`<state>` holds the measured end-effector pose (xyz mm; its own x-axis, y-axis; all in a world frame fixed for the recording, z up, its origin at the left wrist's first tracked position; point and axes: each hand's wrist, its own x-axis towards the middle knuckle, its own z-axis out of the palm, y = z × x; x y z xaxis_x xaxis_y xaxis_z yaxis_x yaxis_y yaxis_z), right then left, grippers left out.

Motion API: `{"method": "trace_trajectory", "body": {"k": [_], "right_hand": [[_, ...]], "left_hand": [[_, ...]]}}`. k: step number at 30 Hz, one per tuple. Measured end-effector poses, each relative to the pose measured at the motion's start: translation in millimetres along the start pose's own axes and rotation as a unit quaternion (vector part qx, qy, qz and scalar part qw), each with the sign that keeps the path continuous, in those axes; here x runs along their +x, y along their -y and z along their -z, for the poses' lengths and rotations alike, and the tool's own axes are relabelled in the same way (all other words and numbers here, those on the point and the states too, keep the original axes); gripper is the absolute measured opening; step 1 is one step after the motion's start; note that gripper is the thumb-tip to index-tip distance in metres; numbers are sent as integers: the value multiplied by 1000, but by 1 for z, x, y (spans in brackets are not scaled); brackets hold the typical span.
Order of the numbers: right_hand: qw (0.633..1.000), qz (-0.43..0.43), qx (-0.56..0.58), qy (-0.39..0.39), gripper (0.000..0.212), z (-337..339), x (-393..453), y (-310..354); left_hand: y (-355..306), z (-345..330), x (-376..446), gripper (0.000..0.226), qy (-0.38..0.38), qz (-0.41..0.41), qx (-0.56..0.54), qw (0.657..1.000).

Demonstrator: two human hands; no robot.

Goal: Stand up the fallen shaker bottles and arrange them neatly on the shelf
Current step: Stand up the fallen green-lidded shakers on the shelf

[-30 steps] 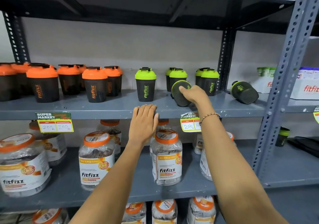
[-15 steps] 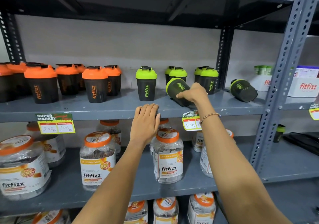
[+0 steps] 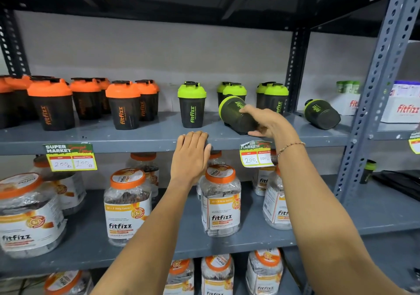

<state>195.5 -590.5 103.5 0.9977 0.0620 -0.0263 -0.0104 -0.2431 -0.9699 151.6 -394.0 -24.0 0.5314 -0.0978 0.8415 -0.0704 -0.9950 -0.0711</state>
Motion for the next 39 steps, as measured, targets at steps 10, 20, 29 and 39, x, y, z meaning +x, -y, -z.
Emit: {"method": "trace_trajectory", "body": {"k": [10, 20, 29, 39], "right_hand": [[964, 108, 200, 139, 32, 22, 37, -21], [987, 135, -60, 61, 60, -1, 85, -29], [981, 133, -118, 82, 69, -5, 96, -25], [971, 165, -163, 57, 64, -1, 88, -30]], "left_hand": [[-11, -14, 6, 38, -61, 43, 45, 996], [-10, -21, 2, 37, -88, 47, 63, 993], [-12, -18, 4, 39, -74, 62, 59, 994], [-56, -10, 10, 29, -96, 148, -51, 983]]}}
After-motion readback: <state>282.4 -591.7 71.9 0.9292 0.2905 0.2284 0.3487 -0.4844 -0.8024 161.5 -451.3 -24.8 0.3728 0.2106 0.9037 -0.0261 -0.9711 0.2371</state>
